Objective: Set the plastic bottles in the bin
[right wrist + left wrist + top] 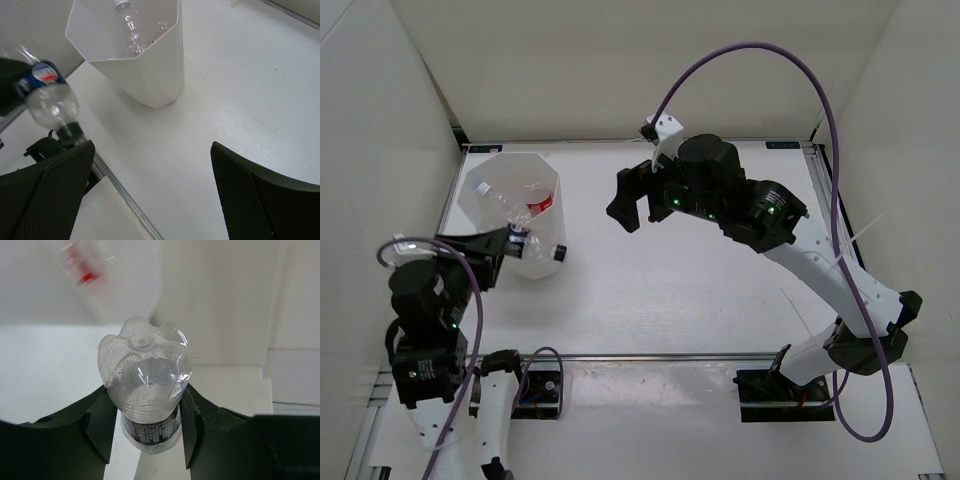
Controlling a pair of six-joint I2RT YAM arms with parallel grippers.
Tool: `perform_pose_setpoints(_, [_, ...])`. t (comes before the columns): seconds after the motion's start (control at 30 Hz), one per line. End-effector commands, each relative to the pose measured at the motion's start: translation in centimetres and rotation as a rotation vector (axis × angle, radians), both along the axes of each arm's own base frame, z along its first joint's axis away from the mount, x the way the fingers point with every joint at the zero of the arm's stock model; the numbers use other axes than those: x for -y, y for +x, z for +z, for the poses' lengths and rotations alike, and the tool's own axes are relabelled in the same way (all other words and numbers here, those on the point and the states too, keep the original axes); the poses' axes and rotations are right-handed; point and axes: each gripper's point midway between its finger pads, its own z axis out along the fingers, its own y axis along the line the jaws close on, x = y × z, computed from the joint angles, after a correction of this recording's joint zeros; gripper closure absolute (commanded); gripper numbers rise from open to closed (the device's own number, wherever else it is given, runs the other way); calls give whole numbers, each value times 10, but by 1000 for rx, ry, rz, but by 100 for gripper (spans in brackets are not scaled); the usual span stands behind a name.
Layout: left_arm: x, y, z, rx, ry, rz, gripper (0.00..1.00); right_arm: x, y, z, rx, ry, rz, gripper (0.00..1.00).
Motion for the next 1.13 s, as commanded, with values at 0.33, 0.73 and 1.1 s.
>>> perform_pose_setpoints(0.33, [-100, 139, 122, 56, 728, 163, 58, 4, 2, 21, -6, 21, -42, 0])
perform_pose_setpoints(0.73, [-83, 60, 128, 67, 863, 133, 0, 29, 9, -50, -380, -112, -119, 0])
perform_pose_setpoints(1.1, [-107, -14, -37, -246, 920, 169, 0, 56, -2, -71, -480, -108, -98, 0])
